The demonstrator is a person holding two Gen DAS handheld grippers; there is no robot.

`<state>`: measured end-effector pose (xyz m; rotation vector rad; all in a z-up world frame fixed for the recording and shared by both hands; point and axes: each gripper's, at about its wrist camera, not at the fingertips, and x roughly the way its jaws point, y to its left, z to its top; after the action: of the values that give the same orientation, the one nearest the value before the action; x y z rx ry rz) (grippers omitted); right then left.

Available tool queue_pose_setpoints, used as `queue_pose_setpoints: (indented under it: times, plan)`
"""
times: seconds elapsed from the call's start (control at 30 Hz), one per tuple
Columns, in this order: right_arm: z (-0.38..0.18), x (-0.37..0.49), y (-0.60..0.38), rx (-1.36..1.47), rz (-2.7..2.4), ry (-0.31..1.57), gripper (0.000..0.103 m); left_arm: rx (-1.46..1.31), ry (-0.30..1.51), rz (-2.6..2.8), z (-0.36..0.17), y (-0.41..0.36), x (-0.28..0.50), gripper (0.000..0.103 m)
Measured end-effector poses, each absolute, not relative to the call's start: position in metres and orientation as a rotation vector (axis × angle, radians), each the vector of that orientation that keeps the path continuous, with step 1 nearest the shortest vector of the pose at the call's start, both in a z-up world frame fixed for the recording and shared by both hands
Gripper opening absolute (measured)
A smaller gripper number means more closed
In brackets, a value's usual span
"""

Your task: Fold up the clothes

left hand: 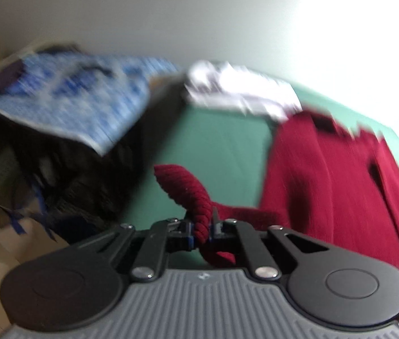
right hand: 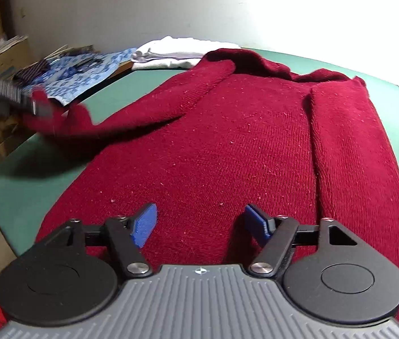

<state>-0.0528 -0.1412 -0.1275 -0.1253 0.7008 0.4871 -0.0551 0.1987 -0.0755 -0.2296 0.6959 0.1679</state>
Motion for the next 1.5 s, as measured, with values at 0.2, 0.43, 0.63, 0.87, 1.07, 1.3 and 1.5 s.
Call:
queue_pose_setpoints:
  times: [0.2, 0.43, 0.63, 0.87, 1.07, 1.3, 1.5]
  plan:
    - [-0.117, -0.036, -0.163, 0.015, 0.487, 0.709, 0.032, -0.217, 0.52, 0.322, -0.001, 0.234, -0.036, 0.004]
    - [-0.105, -0.023, -0.171, 0.121, 0.426, 0.683, 0.034, -0.147, 0.37, 0.377, 0.05, 0.262, -0.014, 0.005]
    - [-0.109, -0.013, -0.148, 0.156, 0.344, 0.732, 0.035, -0.115, 0.362, 0.365, 0.063, 0.29, 0.036, 0.005]
    - [-0.123, -0.019, -0.116, 0.163, 0.235, 0.784, 0.037, -0.115, 0.346, 0.313, 0.08, 0.324, 0.092, 0.005]
    - [-0.11, -0.018, -0.099, 0.085, 0.214, 0.743, 0.038, -0.052, 0.453, 0.186, 0.045, 0.301, 0.133, 0.005]
    - [-0.054, 0.007, -0.035, -0.187, 0.45, 0.477, 0.052, -0.042, 0.524, -0.089, 0.003, 0.255, 0.135, 0.006]
    - [-0.051, 0.029, 0.017, -0.306, 0.571, 0.378, 0.051, -0.108, 0.606, -0.354, -0.031, 0.23, 0.13, 0.021]
